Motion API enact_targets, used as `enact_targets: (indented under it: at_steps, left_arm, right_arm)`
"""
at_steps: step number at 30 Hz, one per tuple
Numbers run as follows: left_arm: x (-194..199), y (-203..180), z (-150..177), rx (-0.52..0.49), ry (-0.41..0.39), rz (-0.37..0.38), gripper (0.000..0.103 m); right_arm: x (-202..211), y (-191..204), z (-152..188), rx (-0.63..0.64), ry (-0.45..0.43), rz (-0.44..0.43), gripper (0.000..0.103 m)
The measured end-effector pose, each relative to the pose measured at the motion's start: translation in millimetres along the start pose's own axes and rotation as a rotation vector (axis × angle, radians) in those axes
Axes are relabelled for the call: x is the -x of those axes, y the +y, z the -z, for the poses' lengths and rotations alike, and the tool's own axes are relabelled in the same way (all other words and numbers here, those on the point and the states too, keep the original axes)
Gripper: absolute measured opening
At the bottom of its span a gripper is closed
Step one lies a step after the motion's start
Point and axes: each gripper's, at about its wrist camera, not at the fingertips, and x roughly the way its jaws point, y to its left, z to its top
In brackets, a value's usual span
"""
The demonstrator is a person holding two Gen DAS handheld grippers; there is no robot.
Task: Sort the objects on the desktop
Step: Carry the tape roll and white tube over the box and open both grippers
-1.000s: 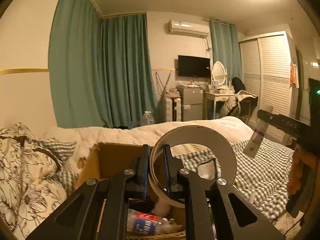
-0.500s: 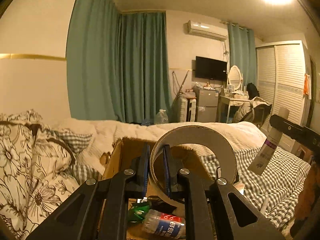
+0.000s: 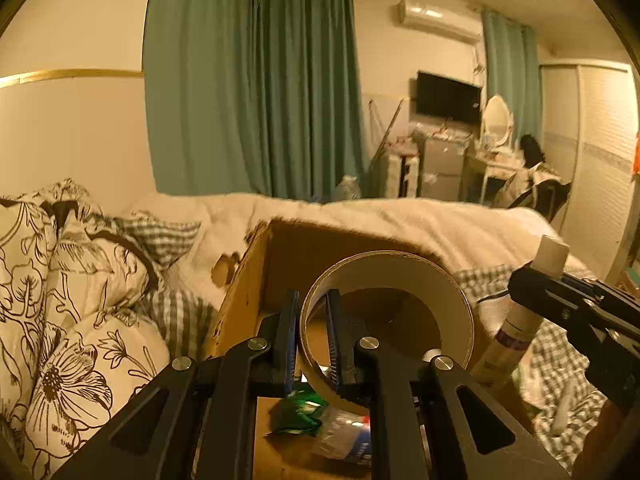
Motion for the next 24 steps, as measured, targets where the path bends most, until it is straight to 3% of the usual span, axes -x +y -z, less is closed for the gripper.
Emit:
enact_targets:
  at_steps: [4,12,14,16,17,21,24]
  left_arm:
    - [-18,3,8,-0.002,0.053,-0.007,0.013]
    - [-26,-1,11,-0.034,0.083,-0.041,0.017]
    - [-25,0,10,-0.030,0.090,-0.035,0.029]
    - [-20,-1,8,-0.019,0.080,-0.032,0.053]
    - [-17,0,7,-0.018,0.071,-0.032,0.057]
    - [-2,-3,0,-0.014,0.034,-0.033,0.083]
    - [12,-7,-6,-0.011,-0.004,-0.032,0.103]
  right_arm:
    - [-21,3,8,0.027,0.061,-0.004,0.020]
    - [-50,-5,27,0.015,0.198,-0.007,0.021]
    - [-51,-4,29,0.021,0.204,-0.002,0.024]
    - [-48,-3,27,0.024,0.192,0.010,0.047]
    - [-45,-4,25,0.020,0.179,0.010,0.052]
    - [-23,-6,14,0.012,0.124,0.027,0.053]
    - [-3,-14,4,-0.014,0.066,0.050,0.064]
